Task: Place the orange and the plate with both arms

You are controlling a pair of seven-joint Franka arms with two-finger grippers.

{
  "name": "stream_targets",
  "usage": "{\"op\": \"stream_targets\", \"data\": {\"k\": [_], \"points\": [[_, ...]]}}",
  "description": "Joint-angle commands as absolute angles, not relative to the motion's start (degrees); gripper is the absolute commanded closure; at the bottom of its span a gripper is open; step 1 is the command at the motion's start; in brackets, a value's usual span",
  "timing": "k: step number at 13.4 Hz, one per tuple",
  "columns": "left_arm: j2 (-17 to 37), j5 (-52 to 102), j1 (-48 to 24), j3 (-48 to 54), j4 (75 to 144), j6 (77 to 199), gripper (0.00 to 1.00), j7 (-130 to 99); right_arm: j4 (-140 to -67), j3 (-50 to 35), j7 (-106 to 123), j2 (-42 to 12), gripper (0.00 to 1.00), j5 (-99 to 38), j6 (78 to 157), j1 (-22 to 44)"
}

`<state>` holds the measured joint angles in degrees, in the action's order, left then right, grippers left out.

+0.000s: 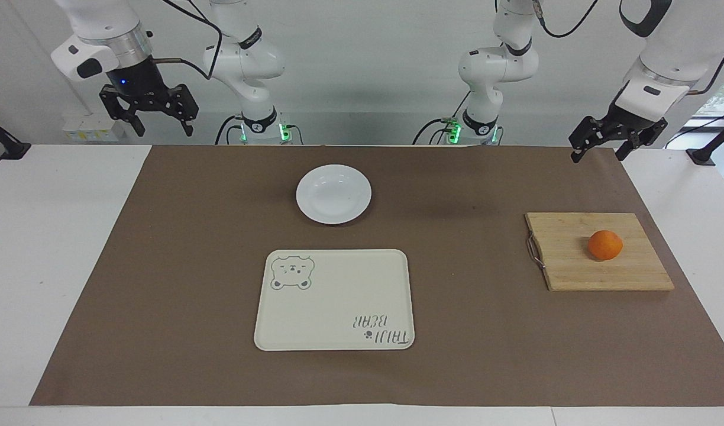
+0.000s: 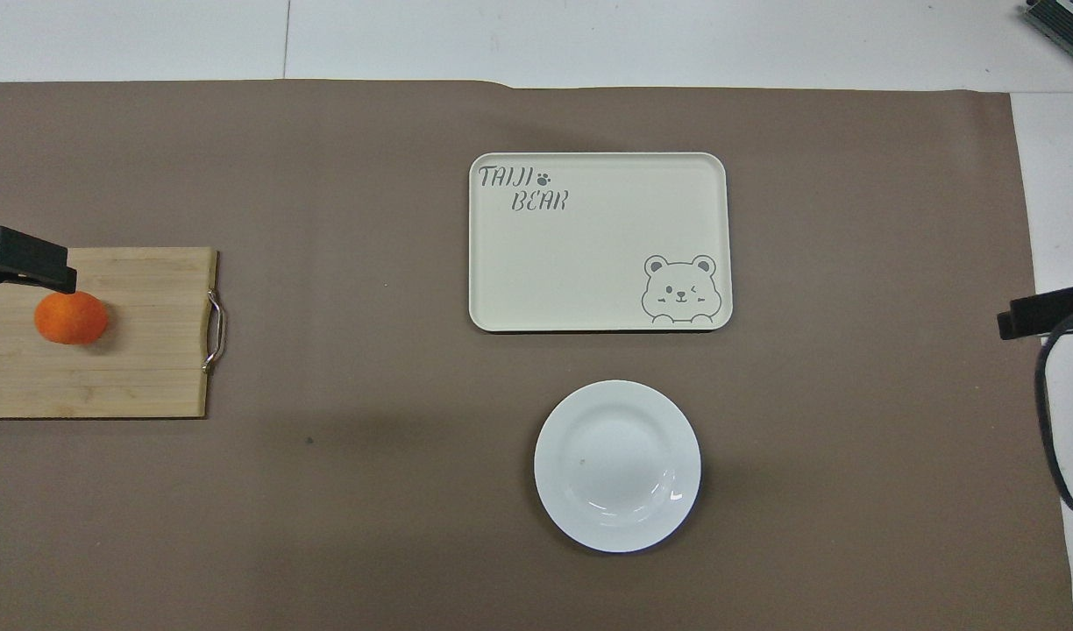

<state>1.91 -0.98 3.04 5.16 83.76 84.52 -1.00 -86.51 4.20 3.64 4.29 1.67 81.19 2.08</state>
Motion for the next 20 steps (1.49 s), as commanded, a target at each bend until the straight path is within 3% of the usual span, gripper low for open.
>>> {"op": "stream_targets", "data": {"k": [1,7,20], "points": [[0.79,-1.58,3.52,5.45,85.17,85.34,0.0,0.26,-86.73,5.09,5.28,5.09,0.0,1.77,81.63,2.45],[0.88,-1.58,2.9,5.45,84.99,85.34,0.0,-0.44,-90.7,4.92,7.91,7.03,0.0,2.81,82.97,2.81],[0.79,-1.58,2.9,5.45,85.43,85.78,0.0,-0.88,-90.97,4.75,7.56,7.12,0.0,3.25,83.06,2.55]]}}
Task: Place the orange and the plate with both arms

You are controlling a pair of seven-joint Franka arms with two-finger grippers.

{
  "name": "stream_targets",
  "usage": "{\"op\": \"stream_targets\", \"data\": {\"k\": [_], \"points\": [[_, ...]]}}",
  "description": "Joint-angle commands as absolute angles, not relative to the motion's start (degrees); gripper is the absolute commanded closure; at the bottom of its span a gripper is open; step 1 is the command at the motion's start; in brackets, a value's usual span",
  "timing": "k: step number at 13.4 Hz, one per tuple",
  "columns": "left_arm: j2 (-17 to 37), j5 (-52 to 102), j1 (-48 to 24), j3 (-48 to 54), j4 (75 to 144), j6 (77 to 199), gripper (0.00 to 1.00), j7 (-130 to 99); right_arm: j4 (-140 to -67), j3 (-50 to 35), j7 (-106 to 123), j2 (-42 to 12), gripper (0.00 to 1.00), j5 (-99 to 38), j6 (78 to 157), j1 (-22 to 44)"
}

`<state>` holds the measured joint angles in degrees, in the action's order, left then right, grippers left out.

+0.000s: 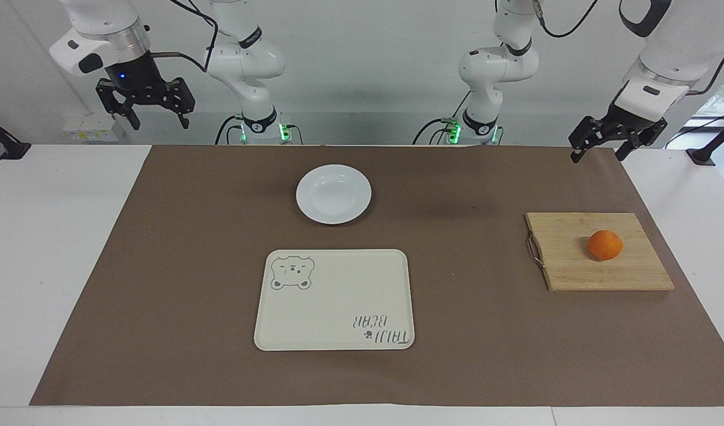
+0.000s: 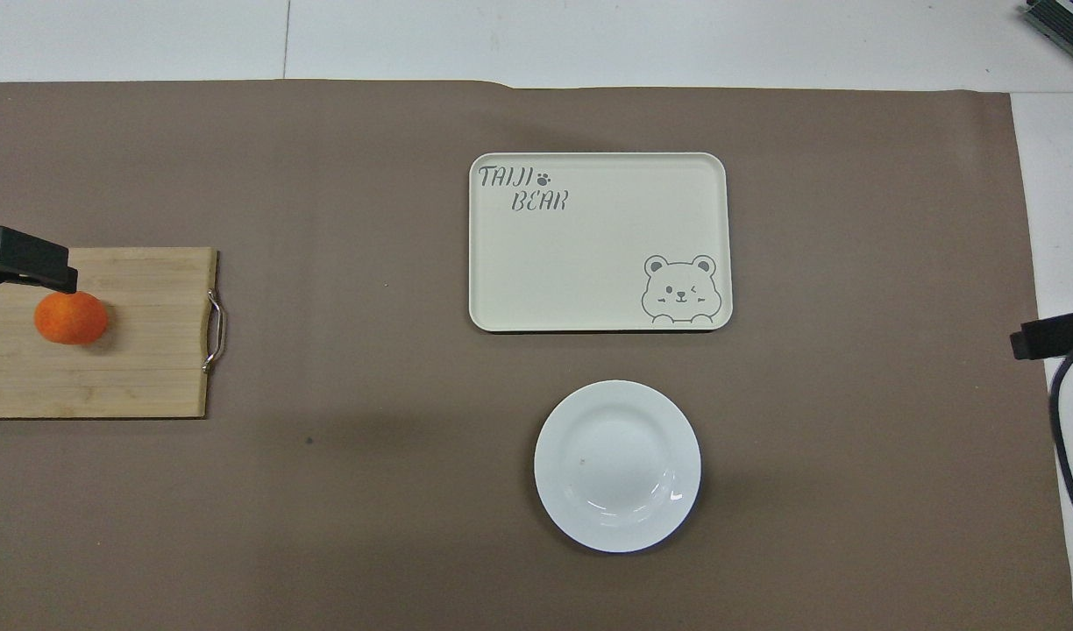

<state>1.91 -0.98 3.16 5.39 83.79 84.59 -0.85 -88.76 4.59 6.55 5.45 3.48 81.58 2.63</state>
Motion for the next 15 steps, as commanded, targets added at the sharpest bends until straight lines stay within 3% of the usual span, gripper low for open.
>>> {"op": "stream_targets", "data": {"k": [1,10,15], "points": [[0.7,-1.58,2.73,5.45,85.52,85.69,0.0,-0.88,-90.97,4.75,7.56,7.12,0.0,3.25,83.06,2.46],[0.09,-1.58,3.34,5.45,87.1,87.45,0.0,-0.09,-91.05,4.75,7.56,7.12,0.0,3.16,82.88,2.11],[-3.25,-1.49,4.39,5.36,93.42,93.33,0.0,0.09,-88.87,4.66,4.84,5.9,0.0,0.27,82.18,1.94]]}}
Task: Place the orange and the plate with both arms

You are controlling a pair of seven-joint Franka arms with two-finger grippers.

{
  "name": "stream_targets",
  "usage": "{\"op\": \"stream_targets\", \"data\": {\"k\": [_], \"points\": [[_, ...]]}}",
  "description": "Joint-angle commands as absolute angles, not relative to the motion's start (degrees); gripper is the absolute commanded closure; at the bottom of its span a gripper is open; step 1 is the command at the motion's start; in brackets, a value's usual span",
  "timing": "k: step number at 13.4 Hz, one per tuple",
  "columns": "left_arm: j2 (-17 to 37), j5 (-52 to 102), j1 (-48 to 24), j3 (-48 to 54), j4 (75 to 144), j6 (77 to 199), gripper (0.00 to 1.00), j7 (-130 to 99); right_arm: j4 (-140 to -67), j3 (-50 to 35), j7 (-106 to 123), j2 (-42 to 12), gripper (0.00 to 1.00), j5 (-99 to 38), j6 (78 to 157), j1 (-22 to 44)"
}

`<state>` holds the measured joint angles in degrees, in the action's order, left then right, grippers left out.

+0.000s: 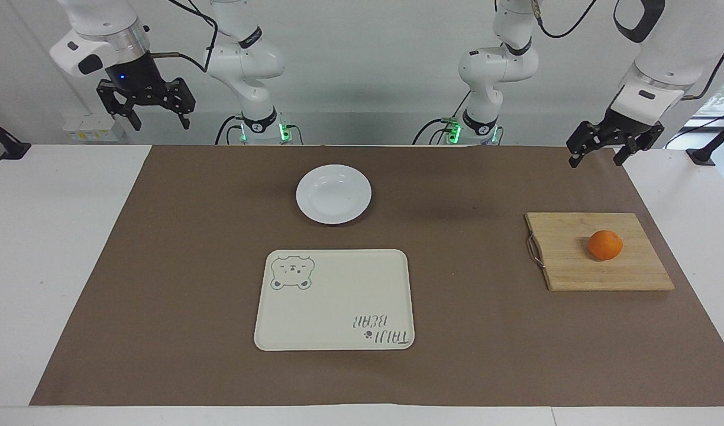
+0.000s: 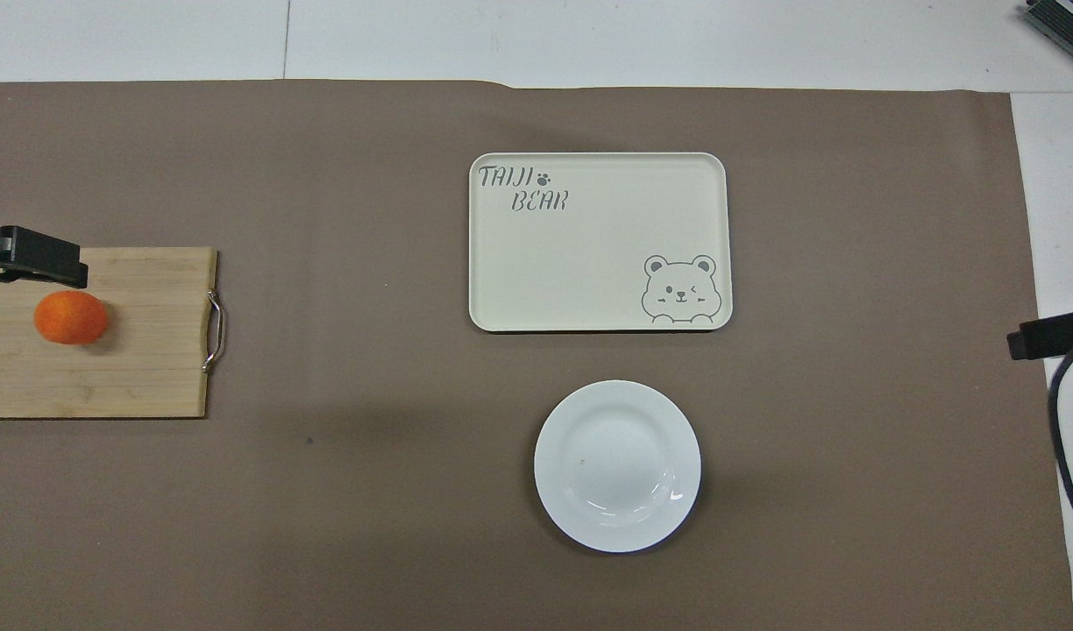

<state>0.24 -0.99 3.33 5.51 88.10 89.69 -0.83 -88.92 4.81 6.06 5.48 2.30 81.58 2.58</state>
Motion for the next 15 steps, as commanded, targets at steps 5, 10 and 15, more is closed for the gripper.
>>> {"op": "stream_targets", "data": {"k": [5,10,15], "points": [[-2.99,-1.41,9.56,5.36,98.6,100.01,0.0,7.36,-86.65,5.1,4.66,4.39,0.0,-0.88,80.94,2.11],[-2.55,-0.97,14.5,5.36,108.17,110.73,0.0,12.74,-88.15,5.19,4.92,5.27,0.0,-0.97,81.47,2.11],[0.96,0.0,17.83,5.36,112.4,118.98,0.0,15.63,-88.24,5.19,5.01,5.36,0.0,-0.97,81.65,2.11]]}}
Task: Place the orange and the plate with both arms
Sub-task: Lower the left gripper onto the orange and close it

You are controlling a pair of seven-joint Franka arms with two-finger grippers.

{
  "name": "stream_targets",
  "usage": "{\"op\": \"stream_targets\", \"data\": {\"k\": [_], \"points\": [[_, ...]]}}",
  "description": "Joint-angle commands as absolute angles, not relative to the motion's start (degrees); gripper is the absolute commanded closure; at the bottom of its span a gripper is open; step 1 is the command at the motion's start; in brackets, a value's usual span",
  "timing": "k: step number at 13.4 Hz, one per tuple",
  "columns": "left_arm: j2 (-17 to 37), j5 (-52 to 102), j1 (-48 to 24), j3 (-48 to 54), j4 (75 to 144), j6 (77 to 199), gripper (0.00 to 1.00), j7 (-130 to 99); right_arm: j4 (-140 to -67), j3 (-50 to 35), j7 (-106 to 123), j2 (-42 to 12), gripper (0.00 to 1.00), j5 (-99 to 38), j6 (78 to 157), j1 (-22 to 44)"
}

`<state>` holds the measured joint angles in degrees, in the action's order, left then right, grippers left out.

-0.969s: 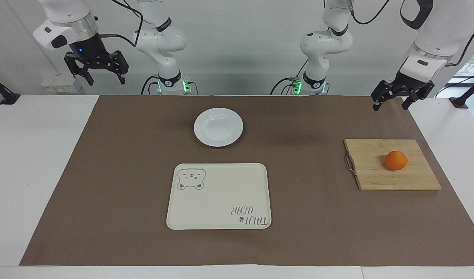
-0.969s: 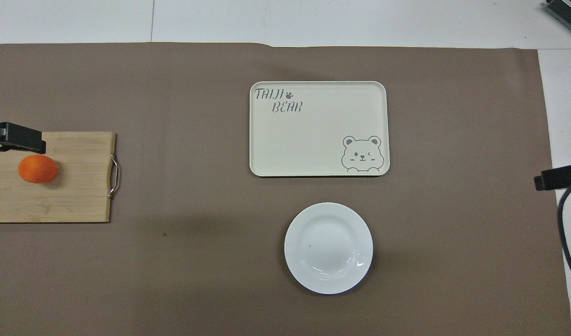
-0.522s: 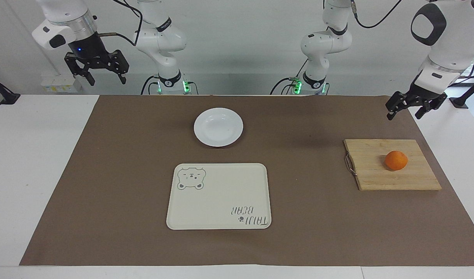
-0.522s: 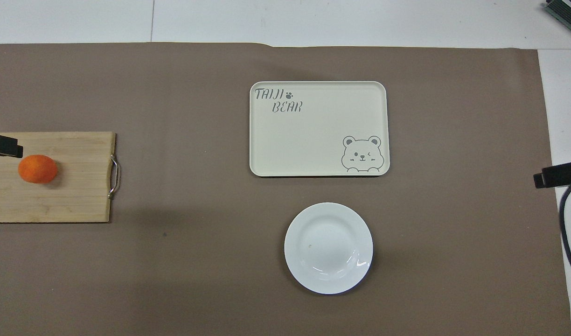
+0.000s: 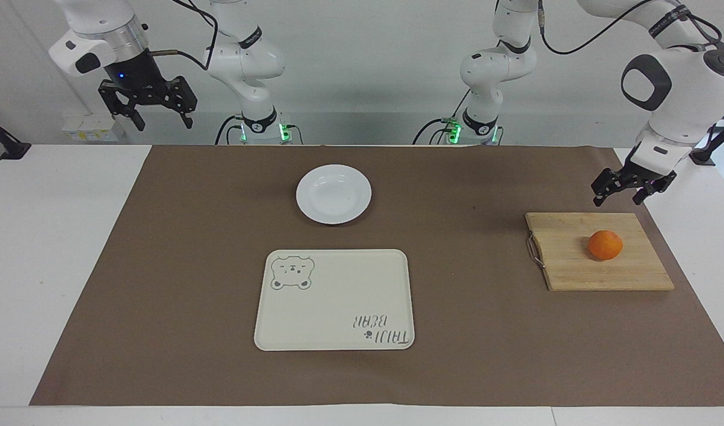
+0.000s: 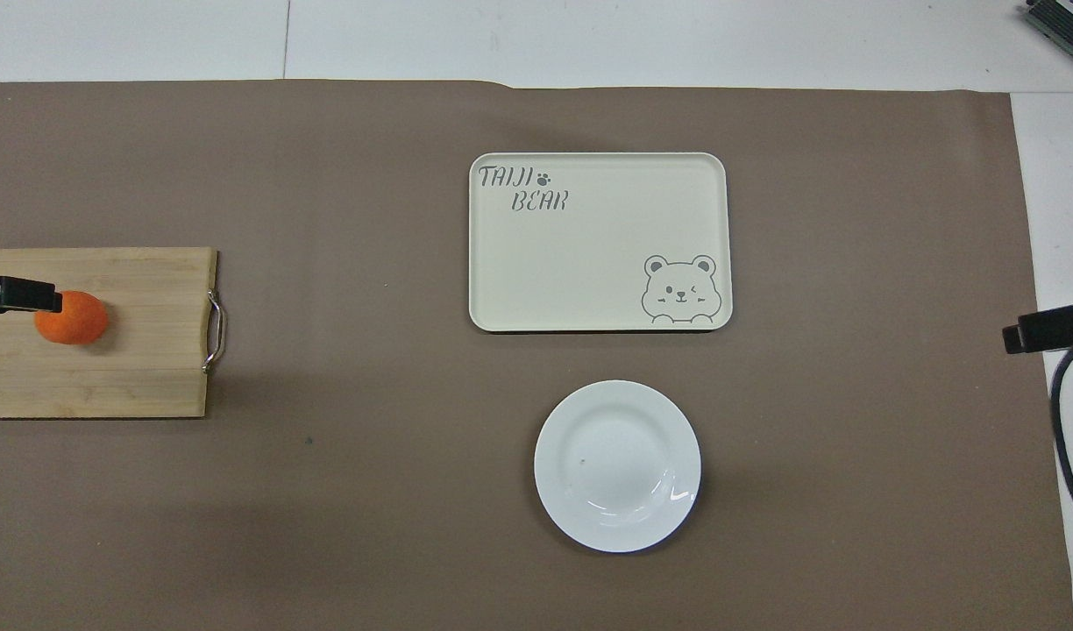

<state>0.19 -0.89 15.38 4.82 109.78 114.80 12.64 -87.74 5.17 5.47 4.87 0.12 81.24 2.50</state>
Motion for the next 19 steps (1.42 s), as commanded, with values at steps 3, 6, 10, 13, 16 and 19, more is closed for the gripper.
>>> {"op": "stream_targets", "data": {"k": [3,6,10,13,16,19], "points": [[3.86,1.76,19.77,5.36,115.31,124.79,0.0,18.45,-88.24,5.27,4.92,5.36,0.0,-0.97,81.65,2.11],[7.55,1.76,21.36,5.36,116.27,130.32,0.0,19.69,-88.33,5.27,4.92,5.36,0.0,-0.97,81.65,2.11],[11.95,1.85,21.62,5.45,117.25,137.27,0.0,19.6,-88.33,5.27,4.83,5.45,0.0,-0.97,81.3,2.11],[11.95,2.46,21.71,5.45,121.01,141.05,0.0,19.6,-88.24,5.27,4.66,5.45,0.0,-1.05,81.39,2.02],[11.51,2.46,22.58,5.45,121.82,140.54,0.02,19.6,-87.98,5.36,4.48,5.27,0.0,-1.76,81.65,2.02],[11.78,2.46,22.5,5.45,121.12,141.33,0.86,19.86,-87.98,4.83,4.75,5.36,0.0,-1.85,81.21,2.46]]}}
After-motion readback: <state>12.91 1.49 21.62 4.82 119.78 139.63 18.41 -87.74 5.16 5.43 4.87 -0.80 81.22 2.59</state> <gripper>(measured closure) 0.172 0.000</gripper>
